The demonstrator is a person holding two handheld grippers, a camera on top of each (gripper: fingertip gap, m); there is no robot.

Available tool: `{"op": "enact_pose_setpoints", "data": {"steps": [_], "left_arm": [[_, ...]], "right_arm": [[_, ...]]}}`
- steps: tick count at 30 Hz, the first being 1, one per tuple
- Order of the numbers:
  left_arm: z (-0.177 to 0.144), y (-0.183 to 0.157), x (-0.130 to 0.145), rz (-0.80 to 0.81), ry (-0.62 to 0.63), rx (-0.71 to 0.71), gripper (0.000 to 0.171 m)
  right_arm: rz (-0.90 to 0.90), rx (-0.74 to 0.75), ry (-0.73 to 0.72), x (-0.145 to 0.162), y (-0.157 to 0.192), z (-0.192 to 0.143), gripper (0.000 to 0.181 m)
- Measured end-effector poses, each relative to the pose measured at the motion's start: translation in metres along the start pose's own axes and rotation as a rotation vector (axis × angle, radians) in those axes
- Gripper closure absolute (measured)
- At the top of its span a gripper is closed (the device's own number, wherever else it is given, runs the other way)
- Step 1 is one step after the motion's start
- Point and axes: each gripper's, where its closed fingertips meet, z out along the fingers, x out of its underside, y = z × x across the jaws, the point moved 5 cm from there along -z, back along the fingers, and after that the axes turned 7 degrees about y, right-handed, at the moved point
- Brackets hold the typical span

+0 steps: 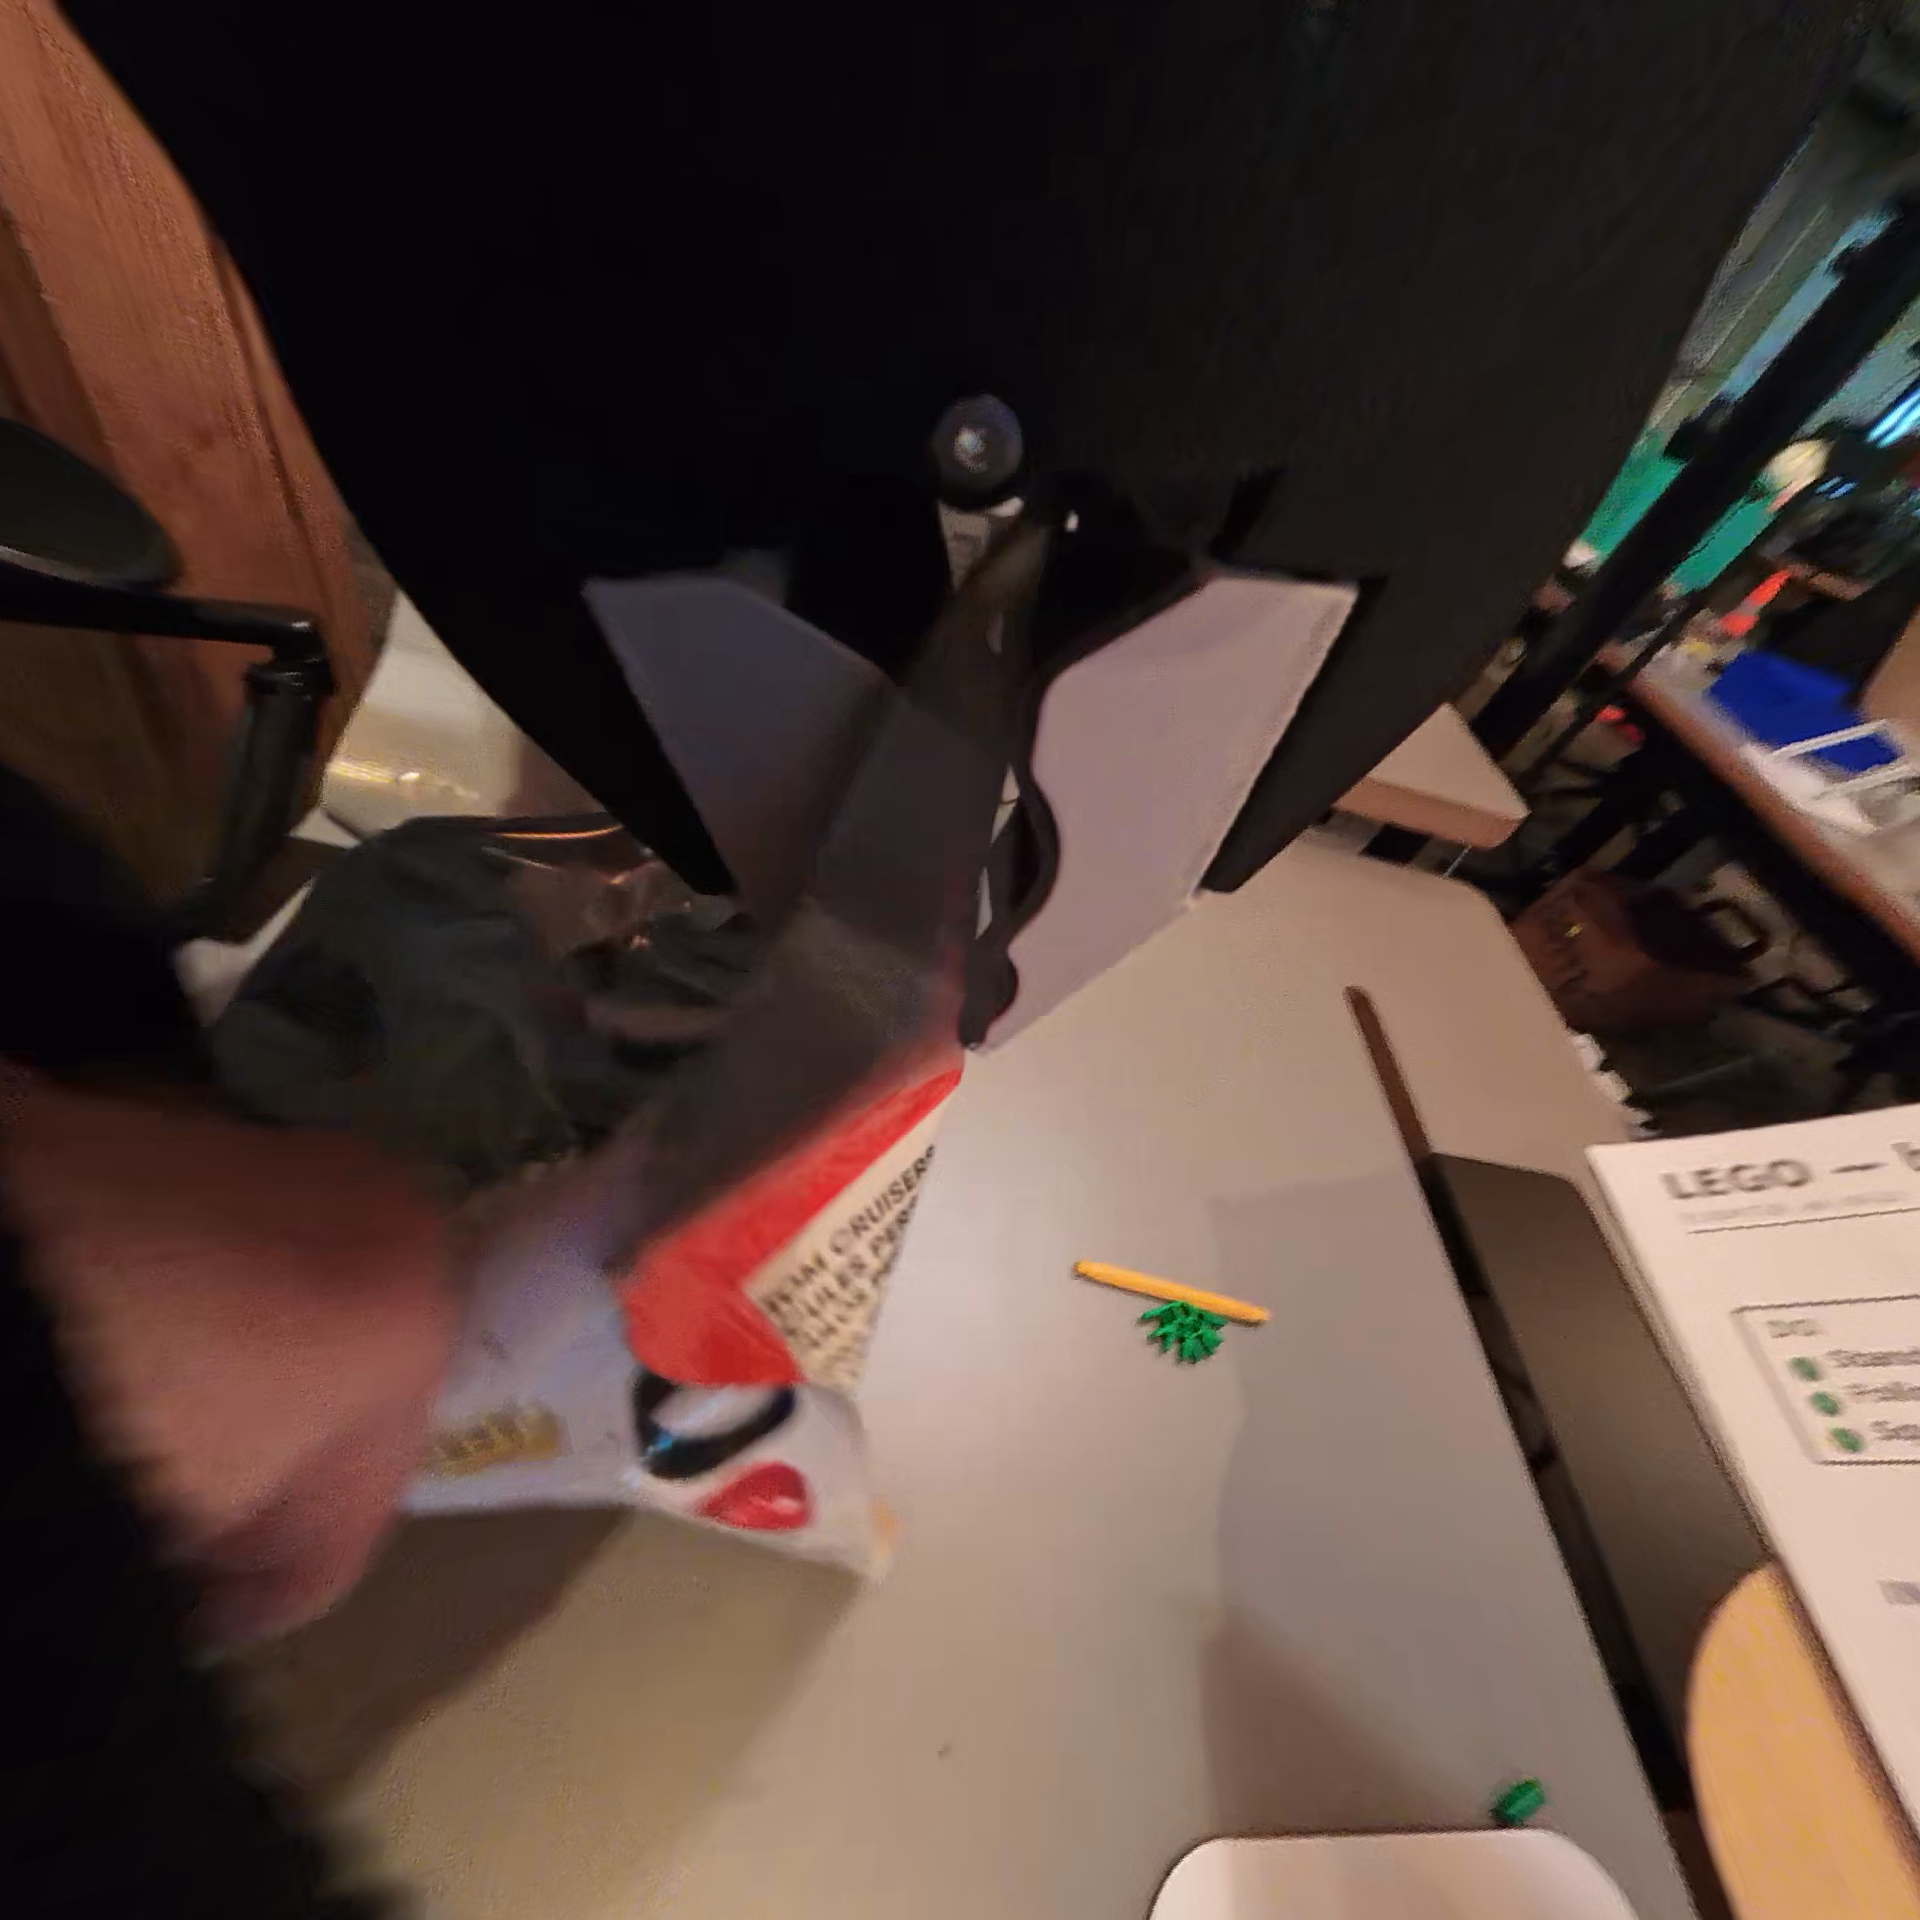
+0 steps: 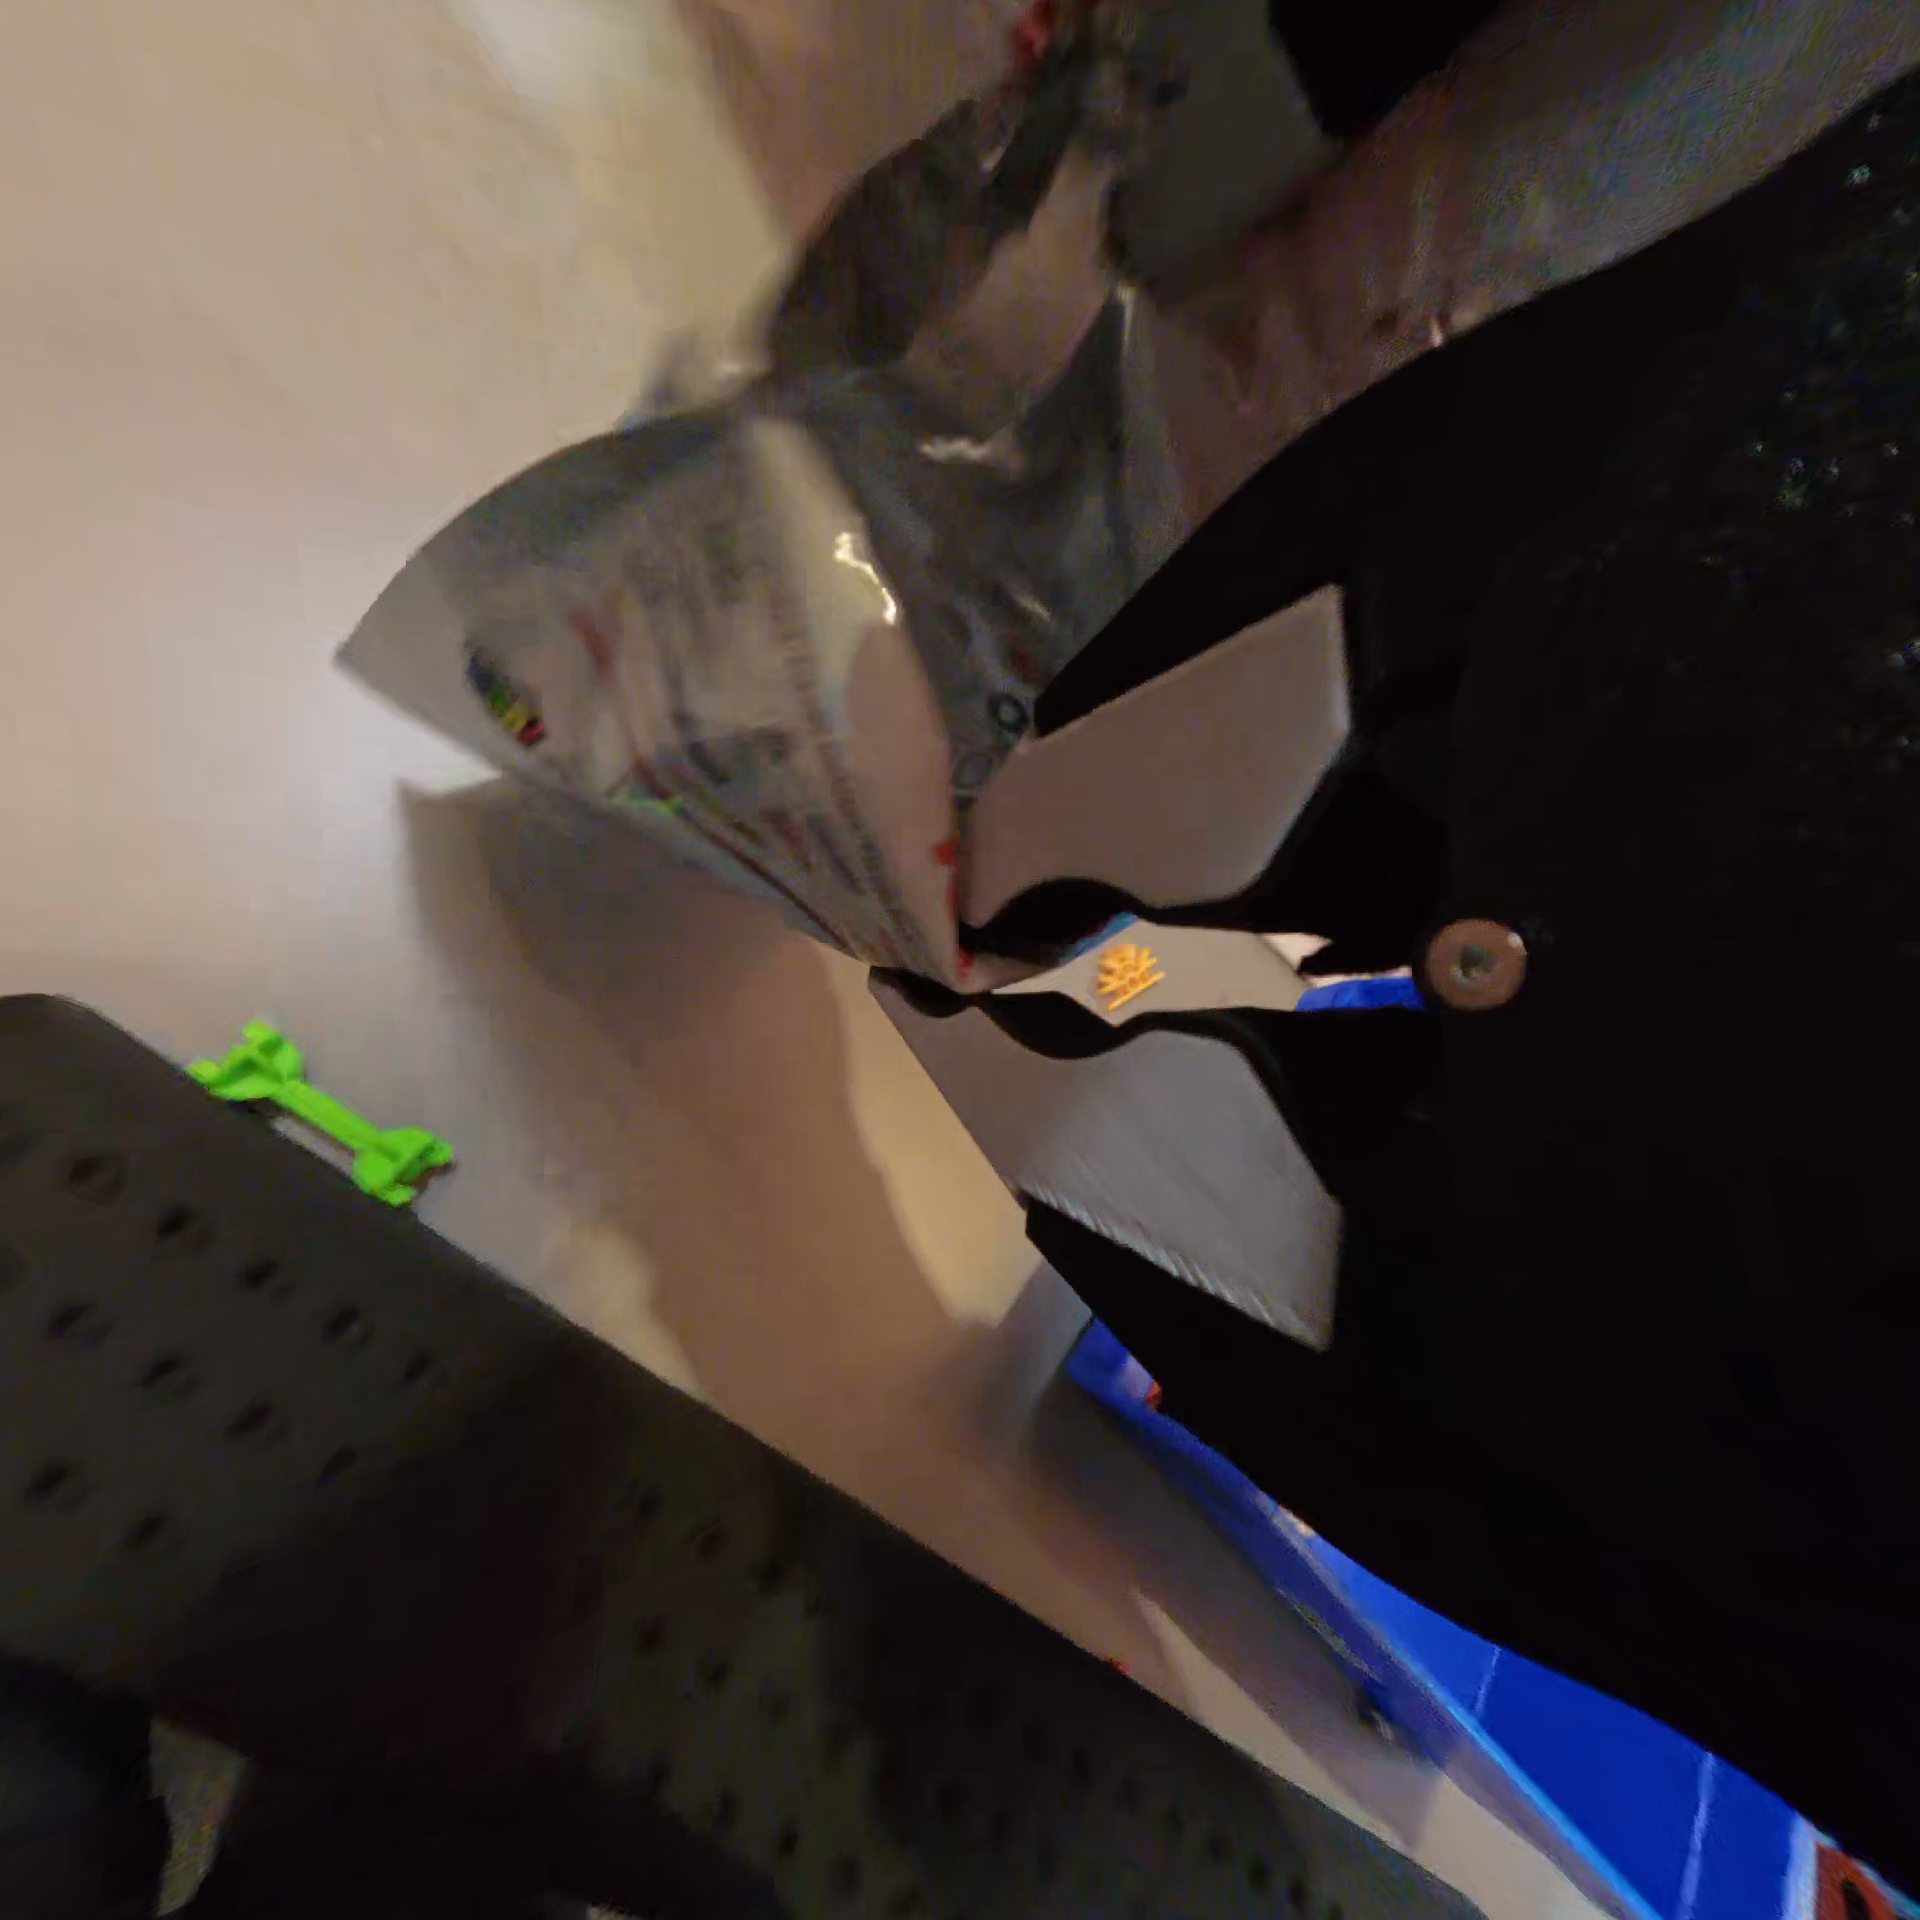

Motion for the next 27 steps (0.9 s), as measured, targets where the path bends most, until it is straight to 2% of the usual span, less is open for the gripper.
{"op": "enact_pose_setpoints", "data": {"steps": [3,5,7,9,12,14,17,22,27], "left_arm": [[0.005,0.007,0.0,0.013,0.029,-0.083,0.171],[0.001,0.013,-0.006,0.016,-0.011,-0.209,0.171],[0.001,0.009,-0.009,0.026,-0.047,-0.188,0.171],[0.001,0.005,-0.008,-0.01,-0.052,-0.117,0.171],[-0.001,0.006,0.002,-0.044,-0.026,-0.052,0.134],[-0.008,0.005,0.007,-0.113,-0.062,0.032,0.128],[-0.017,-0.001,0.018,-0.209,-0.104,0.159,0.102],[-0.03,-0.016,0.034,-0.435,-0.237,0.406,0.094],[-0.035,-0.032,0.04,-0.527,-0.281,0.561,0.089]], "right_arm": [[0.07,-0.061,-0.067,-0.004,0.005,-0.009,0.181],[0.106,-0.057,-0.039,0.004,0.003,-0.004,0.181],[0.122,-0.081,-0.054,0.006,0.006,-0.002,0.181],[0.131,-0.062,-0.043,0.008,0.005,-0.003,0.181],[0.13,-0.073,-0.03,0.007,0.007,-0.003,0.181],[0.129,-0.071,-0.039,0.004,0.008,-0.004,0.181],[0.124,-0.072,-0.038,0.002,0.009,-0.004,0.181],[0.133,-0.084,-0.031,0.0,0.009,-0.004,0.181],[0.159,-0.089,-0.016,-0.007,0.005,-0.004,0.181]]}}
